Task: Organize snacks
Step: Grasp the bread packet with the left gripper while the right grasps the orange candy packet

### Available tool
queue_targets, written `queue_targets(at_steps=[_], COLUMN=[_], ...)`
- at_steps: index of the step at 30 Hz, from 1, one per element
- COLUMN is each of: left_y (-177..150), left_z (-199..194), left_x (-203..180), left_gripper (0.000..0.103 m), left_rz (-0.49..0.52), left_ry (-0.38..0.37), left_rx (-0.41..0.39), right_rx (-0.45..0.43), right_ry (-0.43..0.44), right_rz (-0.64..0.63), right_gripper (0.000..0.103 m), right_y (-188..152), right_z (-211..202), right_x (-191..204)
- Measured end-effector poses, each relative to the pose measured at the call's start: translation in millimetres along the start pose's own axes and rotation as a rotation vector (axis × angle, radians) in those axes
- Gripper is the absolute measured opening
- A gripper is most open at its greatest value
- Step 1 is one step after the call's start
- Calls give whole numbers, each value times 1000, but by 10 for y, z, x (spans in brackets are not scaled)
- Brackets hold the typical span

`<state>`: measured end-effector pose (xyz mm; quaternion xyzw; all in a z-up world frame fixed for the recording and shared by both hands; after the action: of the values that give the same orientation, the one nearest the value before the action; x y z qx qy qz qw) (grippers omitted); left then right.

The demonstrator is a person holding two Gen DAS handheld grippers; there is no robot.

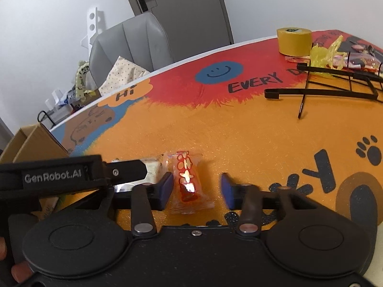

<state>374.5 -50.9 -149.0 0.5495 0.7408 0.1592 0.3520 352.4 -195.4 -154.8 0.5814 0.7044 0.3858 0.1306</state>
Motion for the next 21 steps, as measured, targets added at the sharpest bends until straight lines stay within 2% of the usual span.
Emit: queue_targets(at_steps=[3,16,21], left_y=[-8,-71,-125], left_z=[34,175,191], left_x=[-40,-256,-320], left_gripper=[70,73,73], left_rz=[9,138,210], left_ry=[6,84,113], left_rx=[3,-1,1], right_rx=[2,-24,-20], right_ry=[1,-100,-103], right_rz=[22,27,17], right_gripper=[20,20,22], right_y=[-11,-114,-124], right_z=[-36,-261,-268], right_x=[-83,-292,-293])
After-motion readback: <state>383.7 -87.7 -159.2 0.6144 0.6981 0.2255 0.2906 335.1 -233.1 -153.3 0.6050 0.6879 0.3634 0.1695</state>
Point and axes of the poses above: each gripper's, at about its wrist camera, not at the fingertips, and z roughly the way its jaws point, x to its left, y to its top, the point moved 4 cm from there along z, roughly the way its jaws point, and after that the axes turned 3 degrees about -x, right-handed, at the moved point
